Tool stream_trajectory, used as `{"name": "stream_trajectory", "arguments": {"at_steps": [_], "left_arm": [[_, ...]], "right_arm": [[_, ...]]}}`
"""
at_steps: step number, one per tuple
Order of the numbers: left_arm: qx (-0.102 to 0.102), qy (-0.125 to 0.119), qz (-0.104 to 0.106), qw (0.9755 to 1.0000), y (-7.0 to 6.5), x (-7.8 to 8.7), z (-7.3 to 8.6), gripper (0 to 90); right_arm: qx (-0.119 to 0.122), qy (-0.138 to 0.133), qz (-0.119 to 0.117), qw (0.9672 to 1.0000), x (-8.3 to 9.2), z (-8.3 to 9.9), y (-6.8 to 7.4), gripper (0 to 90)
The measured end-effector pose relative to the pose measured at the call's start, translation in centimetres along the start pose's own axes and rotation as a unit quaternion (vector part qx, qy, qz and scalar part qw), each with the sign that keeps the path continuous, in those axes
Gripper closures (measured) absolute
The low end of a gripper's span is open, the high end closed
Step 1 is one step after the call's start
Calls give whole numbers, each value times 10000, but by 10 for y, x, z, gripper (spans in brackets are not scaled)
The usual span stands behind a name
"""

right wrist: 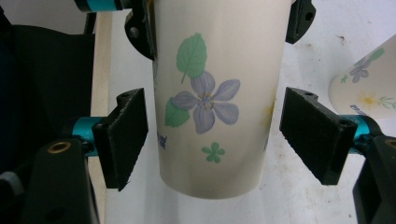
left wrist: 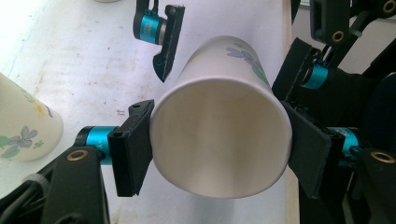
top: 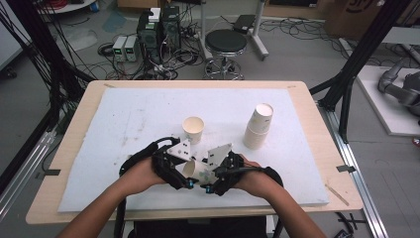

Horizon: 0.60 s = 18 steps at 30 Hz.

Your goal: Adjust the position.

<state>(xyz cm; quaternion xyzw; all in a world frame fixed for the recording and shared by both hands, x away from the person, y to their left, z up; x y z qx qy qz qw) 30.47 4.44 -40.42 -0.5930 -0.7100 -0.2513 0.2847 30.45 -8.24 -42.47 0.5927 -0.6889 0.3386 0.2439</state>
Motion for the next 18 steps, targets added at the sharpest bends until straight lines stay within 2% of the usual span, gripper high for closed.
{"name": "stream_trajectory", "arguments": {"at_steps": [8, 10, 18], "left_arm": [[-41, 86, -6, 10000, -1, -2, -1, 308], [-56, 71, 2, 10000, -2, -2, -3, 308], [-11, -38, -13, 10000, -3, -5, -1, 307]], "right_arm": [[74, 125, -65, 9999, -5, 0, 1, 291], [92, 164, -93, 9998, -6, 1, 2, 346], [35, 162, -80, 9998, -9, 4, 3, 366]]}}
Point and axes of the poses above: each handheld gripper's, and its own axes: x roughly backward along the jaws, z roughly out of its underside, y roughly to its left, the point moved 6 cm from there along -x, roughly forward along the jaws, and after that the axes turned 4 degrees about -y, right-handed, at the moved point
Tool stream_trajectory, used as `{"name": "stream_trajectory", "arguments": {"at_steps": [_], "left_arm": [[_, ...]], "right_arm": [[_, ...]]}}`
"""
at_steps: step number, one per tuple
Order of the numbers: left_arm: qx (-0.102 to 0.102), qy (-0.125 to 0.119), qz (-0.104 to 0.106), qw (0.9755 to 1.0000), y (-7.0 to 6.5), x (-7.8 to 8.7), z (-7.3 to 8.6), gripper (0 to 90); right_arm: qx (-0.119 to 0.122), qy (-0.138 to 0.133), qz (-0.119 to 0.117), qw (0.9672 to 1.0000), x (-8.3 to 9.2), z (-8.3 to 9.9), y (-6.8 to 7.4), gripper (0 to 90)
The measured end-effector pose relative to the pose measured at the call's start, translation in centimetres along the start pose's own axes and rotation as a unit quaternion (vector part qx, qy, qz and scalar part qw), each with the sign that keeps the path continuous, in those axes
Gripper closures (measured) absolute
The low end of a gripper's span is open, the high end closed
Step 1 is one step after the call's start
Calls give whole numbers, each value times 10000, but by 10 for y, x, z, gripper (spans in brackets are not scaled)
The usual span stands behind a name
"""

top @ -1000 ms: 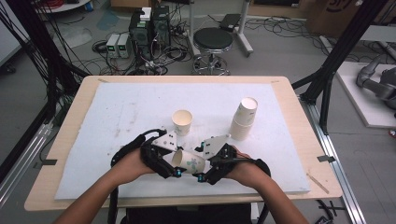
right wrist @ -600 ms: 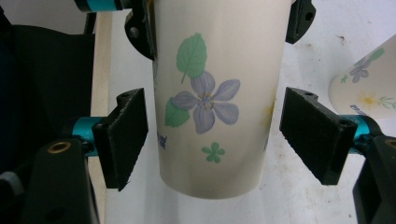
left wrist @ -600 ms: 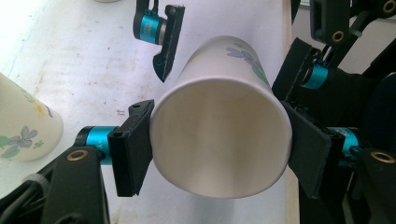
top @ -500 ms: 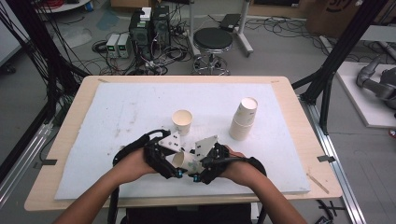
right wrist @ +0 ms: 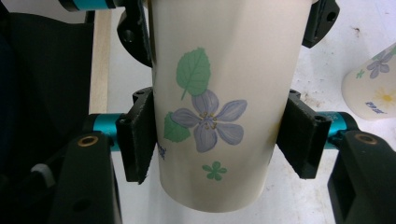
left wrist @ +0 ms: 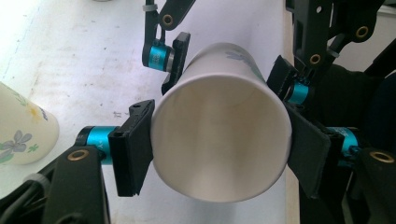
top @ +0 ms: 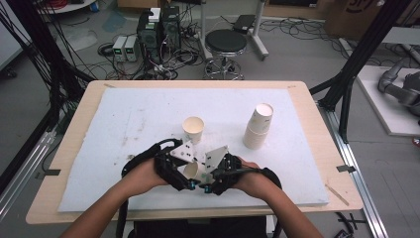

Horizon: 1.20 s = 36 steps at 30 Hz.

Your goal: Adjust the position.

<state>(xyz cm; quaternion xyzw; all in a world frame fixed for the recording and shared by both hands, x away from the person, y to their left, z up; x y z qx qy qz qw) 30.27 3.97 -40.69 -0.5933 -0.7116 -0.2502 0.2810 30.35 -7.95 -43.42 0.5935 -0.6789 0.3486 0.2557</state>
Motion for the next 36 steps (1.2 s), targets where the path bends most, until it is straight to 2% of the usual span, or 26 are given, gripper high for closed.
{"name": "stream_trajectory", "arguments": {"at_steps": [3, 5, 8, 10, 13, 16, 19, 21, 25, 27, 30, 31, 34, 36], "left_arm": [[27, -114, 11, 9999, 0, 0, 1, 298], [41, -279, 46, 9996, 1, 1, 2, 279], [24, -583, 31, 9983, 2, 4, 3, 193], [-11, -824, 35, 9966, 3, 9, 6, 182], [47, -1173, -30, 9931, 4, 17, 10, 179], [242, -1558, -123, 9874, 6, 26, 17, 179], [549, -1894, -264, 9800, 9, 32, 26, 179], [664, -1974, -413, 9772, 13, 35, 33, 179], [973, -2243, -661, 9674, 20, 38, 48, 178], [1102, -2386, -794, 9616, 22, 39, 55, 178], [1236, -2531, -1022, 9540, 25, 40, 65, 178], [1292, -2594, -1088, 9509, 26, 40, 68, 178], [1397, -2682, -1260, 9448, 28, 41, 78, 178], [1443, -2765, -1411, 9396, 30, 41, 84, 178]], "right_arm": [[-53, 1, -28, 10000, 0, 1, 1, 369], [-42, -30, -33, 10000, 0, 1, 0, 370], [-77, -22, -42, 10000, 2, 3, 0, 372], [-118, -43, -88, 9999, 4, 6, 1, 372], [-208, -126, -79, 9997, 9, 11, 0, 372], [-333, -257, -11, 9991, 15, 19, -1, 371], [-515, -408, 60, 9978, 21, 28, -2, 371], [-613, -512, 131, 9967, 24, 34, -3, 371], [-746, -775, 245, 9939, 30, 44, -2, 370], [-806, -932, 300, 9919, 33, 49, -2, 369], [-871, -1168, 462, 9882, 38, 55, -3, 367], [-939, -1273, 529, 9860, 39, 57, -3, 367], [-1101, -1634, 624, 9784, 44, 63, -3, 367], [-1225, -1834, 723, 9727, 47, 67, -3, 363]]}}
Point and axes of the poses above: each handheld gripper's, and its own axes: x roughly backward along the jaws, z roughly out of its underside, y roughly to its left, the point moved 6 cm from there along -x, roughly forward along the jaws, and after that the axes turned 4 degrees about -y, right-handed, at the moved point
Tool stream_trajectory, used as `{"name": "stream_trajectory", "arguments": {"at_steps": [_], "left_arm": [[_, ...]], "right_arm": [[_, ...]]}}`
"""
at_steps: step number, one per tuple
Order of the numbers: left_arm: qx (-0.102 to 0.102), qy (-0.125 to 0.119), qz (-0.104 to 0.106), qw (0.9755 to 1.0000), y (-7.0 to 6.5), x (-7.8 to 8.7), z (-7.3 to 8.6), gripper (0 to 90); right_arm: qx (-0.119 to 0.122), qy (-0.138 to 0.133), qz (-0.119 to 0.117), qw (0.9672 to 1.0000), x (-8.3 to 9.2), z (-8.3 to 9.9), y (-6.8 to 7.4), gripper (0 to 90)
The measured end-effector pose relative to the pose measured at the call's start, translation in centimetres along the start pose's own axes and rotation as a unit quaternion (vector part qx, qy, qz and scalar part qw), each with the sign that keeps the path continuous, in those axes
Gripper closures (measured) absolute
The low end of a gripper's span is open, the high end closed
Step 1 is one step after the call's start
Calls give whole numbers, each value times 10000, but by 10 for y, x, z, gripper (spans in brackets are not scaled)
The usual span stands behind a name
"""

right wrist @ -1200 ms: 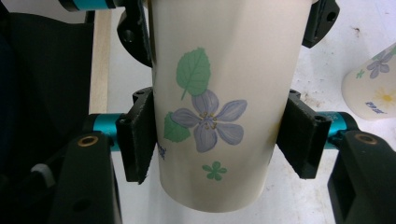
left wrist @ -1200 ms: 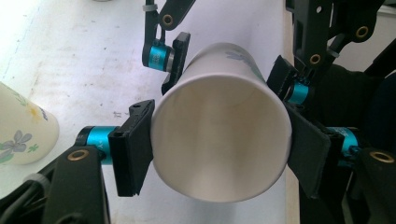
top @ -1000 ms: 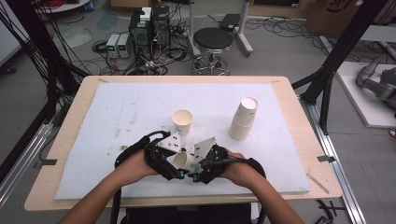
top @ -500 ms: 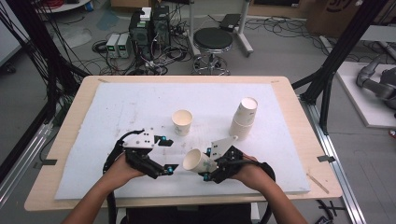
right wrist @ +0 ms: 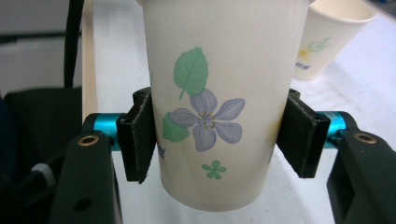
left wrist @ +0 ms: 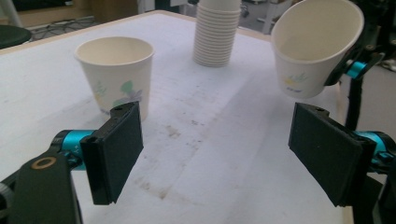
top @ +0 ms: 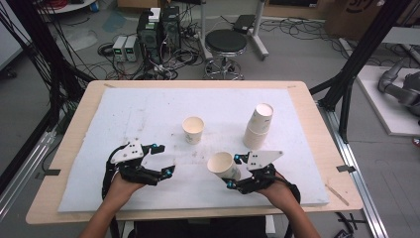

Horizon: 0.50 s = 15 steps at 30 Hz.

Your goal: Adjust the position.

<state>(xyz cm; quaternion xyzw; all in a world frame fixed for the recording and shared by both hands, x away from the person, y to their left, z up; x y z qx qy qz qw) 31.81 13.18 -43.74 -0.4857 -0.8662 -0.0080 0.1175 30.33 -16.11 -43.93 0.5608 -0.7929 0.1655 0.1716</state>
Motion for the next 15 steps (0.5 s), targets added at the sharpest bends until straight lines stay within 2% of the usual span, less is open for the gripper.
{"name": "stream_trajectory", "arguments": {"at_steps": [3, 6, 15], "left_arm": [[67, -46, -147, 9999, 5, 3, 6, 178], [88, -78, -206, 9997, 7, 4, 7, 178], [119, -131, -317, 9993, 12, 9, 14, 179]], "right_arm": [[-211, -327, 106, 9992, 6, 2, -2, 361], [-302, -580, 175, 9977, 11, 2, -3, 360], [-534, -1092, 329, 9920, 21, 2, -9, 359]]}}
Point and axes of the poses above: each handheld gripper's, and its own axes: x roughly backward along the jaws, z roughly out of its underside, y roughly to its left, the point moved 6 cm from there along -x, roughly forward along the jaws, and after that the axes turned 4 degrees about -y, right-handed, at the moved point
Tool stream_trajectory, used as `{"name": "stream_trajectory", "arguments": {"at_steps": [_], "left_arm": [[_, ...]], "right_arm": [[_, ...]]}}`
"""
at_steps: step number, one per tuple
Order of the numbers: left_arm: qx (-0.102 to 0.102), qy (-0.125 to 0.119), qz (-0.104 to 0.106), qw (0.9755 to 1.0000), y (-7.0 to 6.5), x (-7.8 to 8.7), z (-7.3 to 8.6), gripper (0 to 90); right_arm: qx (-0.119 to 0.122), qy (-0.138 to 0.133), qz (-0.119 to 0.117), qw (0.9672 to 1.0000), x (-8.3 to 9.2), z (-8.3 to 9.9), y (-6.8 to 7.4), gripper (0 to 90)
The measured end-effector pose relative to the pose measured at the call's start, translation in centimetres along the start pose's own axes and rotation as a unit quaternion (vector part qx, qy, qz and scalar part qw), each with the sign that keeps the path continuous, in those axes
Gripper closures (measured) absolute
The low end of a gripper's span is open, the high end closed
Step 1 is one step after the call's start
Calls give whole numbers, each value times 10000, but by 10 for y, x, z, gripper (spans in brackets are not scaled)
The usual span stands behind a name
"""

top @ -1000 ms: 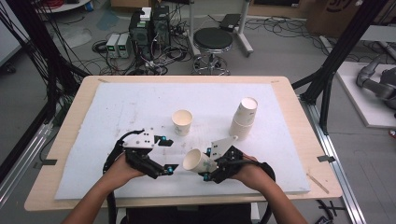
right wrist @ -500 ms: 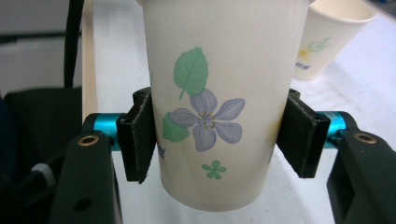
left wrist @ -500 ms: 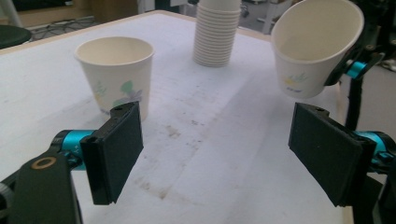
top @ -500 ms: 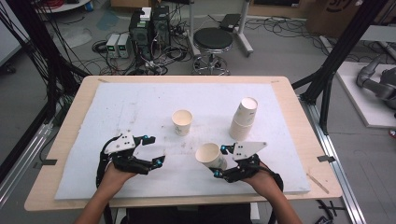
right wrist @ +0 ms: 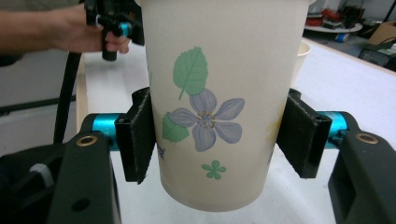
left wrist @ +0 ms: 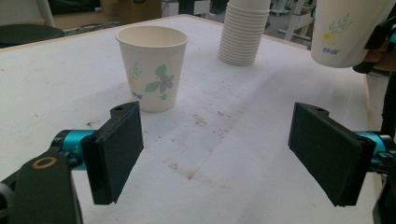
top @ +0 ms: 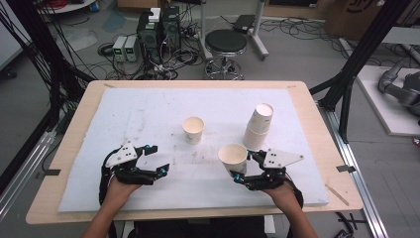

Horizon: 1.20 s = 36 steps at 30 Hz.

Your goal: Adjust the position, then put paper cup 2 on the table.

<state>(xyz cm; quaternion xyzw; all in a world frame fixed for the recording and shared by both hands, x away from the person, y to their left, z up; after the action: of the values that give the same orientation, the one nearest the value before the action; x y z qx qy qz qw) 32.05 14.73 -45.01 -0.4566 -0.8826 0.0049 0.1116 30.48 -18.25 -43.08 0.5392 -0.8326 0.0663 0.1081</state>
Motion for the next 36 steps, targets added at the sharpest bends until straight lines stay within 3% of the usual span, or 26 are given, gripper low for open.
{"name": "stream_trajectory", "arguments": {"at_steps": [10, 22, 32, 36], "left_arm": [[12, -102, -139, 9999, 6, 6, 0, 179], [40, -175, -202, 9996, 9, 9, -2, 179], [5, -269, -373, 9989, 16, 17, -5, 178], [48, -300, -431, 9986, 19, 21, -5, 178]], "right_arm": [[-148, -282, 177, 9993, 5, -3, -7, 358], [-162, -347, 232, 9990, 3, -3, -8, 354], [-154, -228, 191, 9994, -17, -3, -6, 351], [-226, -174, 67, 9996, -31, -2, -3, 352]]}}
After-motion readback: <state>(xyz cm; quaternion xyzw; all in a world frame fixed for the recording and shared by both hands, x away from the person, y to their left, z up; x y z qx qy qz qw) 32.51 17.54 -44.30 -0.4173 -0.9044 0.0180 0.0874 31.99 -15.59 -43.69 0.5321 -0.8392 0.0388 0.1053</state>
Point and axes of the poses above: each handheld gripper's, and its own axes: x roughly backward along the jaws, z roughly out of its underside, y roughly to its left, the point moved 6 cm from there along -x, roughly forward along the jaws, and after that the axes turned 4 degrees about -y, right-handed, at the moved point
